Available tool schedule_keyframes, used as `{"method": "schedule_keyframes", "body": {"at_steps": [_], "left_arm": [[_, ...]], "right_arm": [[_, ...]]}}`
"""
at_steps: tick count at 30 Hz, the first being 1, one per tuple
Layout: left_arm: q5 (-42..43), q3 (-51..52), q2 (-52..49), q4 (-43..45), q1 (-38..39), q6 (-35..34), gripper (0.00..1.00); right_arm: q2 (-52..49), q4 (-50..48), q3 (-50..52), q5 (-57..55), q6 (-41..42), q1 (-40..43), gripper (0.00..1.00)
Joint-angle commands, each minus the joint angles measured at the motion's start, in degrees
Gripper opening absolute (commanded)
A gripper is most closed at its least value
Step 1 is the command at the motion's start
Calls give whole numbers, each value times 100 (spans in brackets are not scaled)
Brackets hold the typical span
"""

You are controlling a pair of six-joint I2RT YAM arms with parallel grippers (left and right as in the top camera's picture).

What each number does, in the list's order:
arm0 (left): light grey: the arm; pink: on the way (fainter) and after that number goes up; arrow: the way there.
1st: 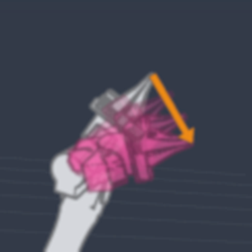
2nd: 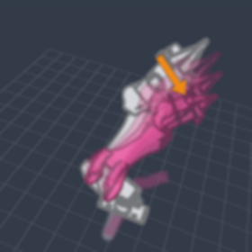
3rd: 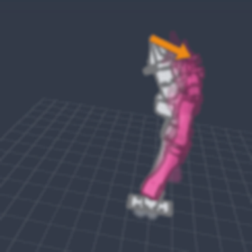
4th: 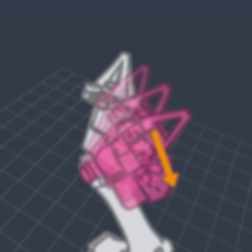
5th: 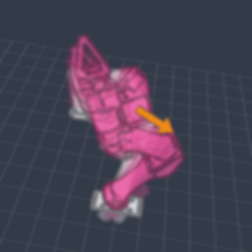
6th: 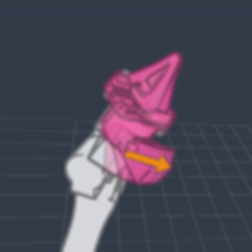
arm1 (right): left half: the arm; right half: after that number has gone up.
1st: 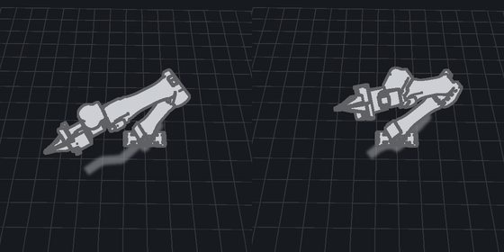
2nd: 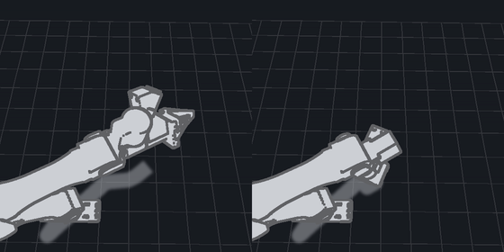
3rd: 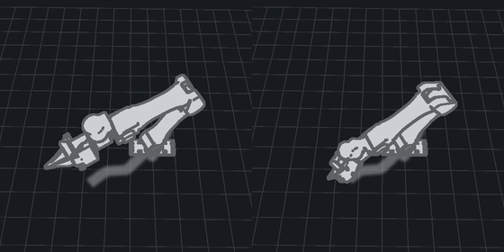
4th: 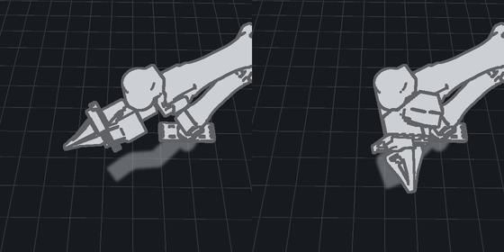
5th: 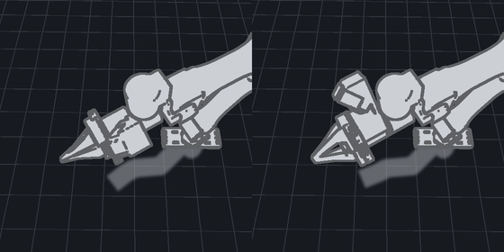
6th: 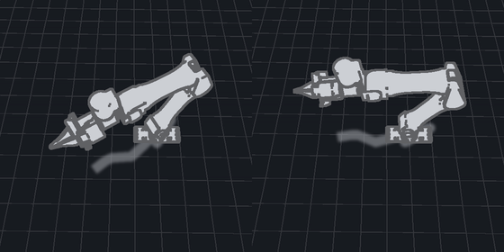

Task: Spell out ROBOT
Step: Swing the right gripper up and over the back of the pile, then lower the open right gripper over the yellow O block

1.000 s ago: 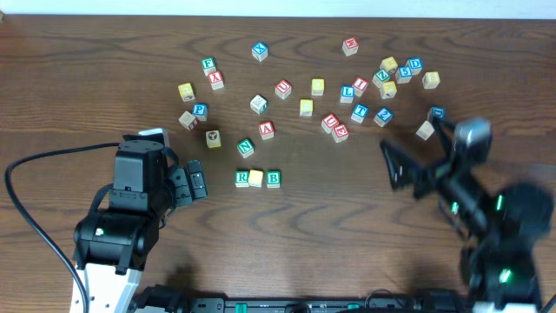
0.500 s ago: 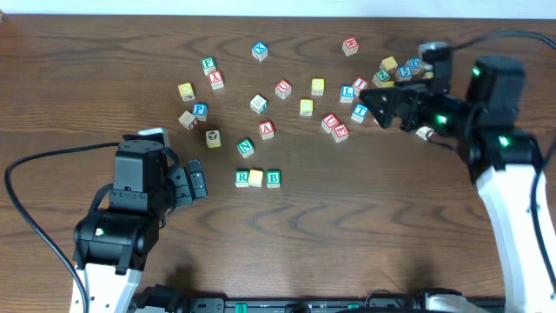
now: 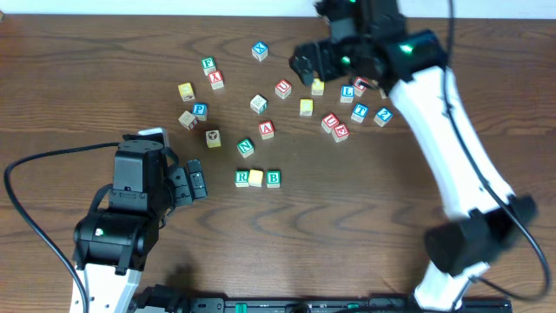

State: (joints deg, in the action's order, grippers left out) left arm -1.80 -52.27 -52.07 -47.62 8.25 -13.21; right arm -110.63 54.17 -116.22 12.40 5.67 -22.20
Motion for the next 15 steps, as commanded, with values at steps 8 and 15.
{"method": "schedule_keyframes", "body": {"at_steps": [8,15], "left_arm": [[-31,-127,-2,-13,-31,70,100],[-31,-127,-2,-13,-31,70,100]], "right_arm": [[-1967,192,-929,-1941,1648,-81,84],[-2430,184,-929,-2103,2352,-39,72]]}}
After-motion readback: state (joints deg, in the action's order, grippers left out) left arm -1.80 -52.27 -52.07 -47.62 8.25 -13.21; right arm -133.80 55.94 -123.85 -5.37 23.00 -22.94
